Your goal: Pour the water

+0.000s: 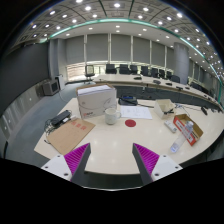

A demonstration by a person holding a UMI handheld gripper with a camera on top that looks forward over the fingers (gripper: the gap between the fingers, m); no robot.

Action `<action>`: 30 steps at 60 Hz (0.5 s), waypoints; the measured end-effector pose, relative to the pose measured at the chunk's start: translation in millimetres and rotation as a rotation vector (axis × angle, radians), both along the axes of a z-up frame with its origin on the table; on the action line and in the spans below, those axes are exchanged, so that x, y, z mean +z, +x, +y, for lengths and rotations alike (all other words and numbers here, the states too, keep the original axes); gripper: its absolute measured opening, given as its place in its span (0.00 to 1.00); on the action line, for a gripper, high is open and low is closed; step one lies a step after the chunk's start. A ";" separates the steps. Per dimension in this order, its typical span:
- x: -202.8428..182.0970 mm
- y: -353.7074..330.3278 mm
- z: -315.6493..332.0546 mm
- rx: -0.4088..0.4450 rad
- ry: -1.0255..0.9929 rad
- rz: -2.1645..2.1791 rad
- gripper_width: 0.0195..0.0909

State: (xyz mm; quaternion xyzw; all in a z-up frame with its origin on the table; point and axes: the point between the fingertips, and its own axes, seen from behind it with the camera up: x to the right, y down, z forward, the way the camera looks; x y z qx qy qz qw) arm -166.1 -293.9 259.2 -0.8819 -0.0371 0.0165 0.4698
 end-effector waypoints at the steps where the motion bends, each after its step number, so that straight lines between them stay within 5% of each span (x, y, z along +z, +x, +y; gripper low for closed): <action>1: -0.4 1.3 0.1 -0.004 -0.001 0.001 0.93; 9: -7.5 25.9 0.9 -0.018 -0.007 0.020 0.93; 30: -64.4 218.6 1.1 -0.066 -0.025 0.007 0.93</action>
